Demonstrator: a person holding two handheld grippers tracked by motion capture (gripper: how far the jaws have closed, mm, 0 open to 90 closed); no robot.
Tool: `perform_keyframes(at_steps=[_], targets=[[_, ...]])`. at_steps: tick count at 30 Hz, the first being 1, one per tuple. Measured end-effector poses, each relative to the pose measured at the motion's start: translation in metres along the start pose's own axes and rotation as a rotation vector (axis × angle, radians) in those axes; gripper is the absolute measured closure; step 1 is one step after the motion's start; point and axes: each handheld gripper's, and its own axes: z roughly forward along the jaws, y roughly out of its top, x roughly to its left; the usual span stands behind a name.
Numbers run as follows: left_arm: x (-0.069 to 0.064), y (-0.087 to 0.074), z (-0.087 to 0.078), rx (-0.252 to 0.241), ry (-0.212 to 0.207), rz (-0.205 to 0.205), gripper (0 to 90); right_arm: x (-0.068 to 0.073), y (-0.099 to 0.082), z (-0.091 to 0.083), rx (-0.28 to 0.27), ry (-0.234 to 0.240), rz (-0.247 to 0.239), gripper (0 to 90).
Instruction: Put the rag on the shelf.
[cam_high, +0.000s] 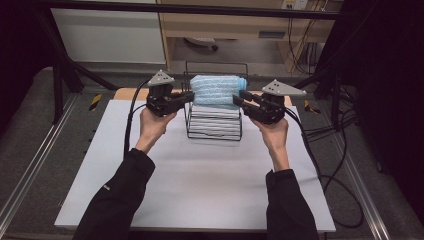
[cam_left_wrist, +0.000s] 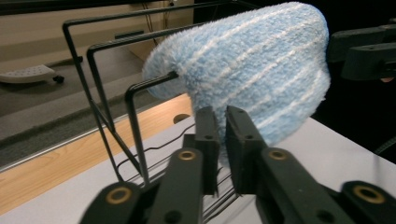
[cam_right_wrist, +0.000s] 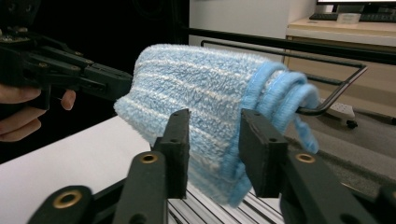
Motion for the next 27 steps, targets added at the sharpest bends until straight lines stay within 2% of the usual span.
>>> perform_keyframes(at_steps=[3, 7, 10, 13, 16, 19, 24, 27], targets=[[0.000, 0.001, -0.006, -0.010, -0.003, -0.002, 70.1, 0.000, 0.004, -0.005, 0.001, 0.011, 0.021, 54.5], [0.000, 0.003, -0.012, -0.011, -0.002, 0.000, 60.2, 0.000, 0.007, -0.009, -0.005, 0.003, 0.016, 49.6], [0.002, 0.002, -0.014, 0.010, -0.010, -0.005, 54.6, 0.001, 0.010, -0.012, -0.015, 0.005, 0.020, 44.8], [0.003, -0.001, -0.017, 0.026, 0.005, 0.009, 49.2, 0.002, 0.011, -0.016, -0.011, 0.009, 0.030, 37.6], [0.003, -0.005, -0.022, 0.025, 0.007, 0.014, 44.5, 0.002, 0.011, -0.018, 0.012, 0.014, 0.032, 29.8], [0.005, -0.011, -0.027, 0.046, -0.003, 0.011, 38.5, 0.002, 0.011, -0.021, 0.035, 0.024, 0.039, 22.0], [0.009, -0.024, -0.034, 0.069, -0.013, 0.002, 28.7, 0.003, 0.008, -0.026, 0.055, 0.015, 0.050, 10.1], [0.011, -0.033, -0.040, 0.080, -0.016, 0.001, 24.5, 0.003, 0.004, -0.027, 0.069, 0.028, 0.069, 5.9]])
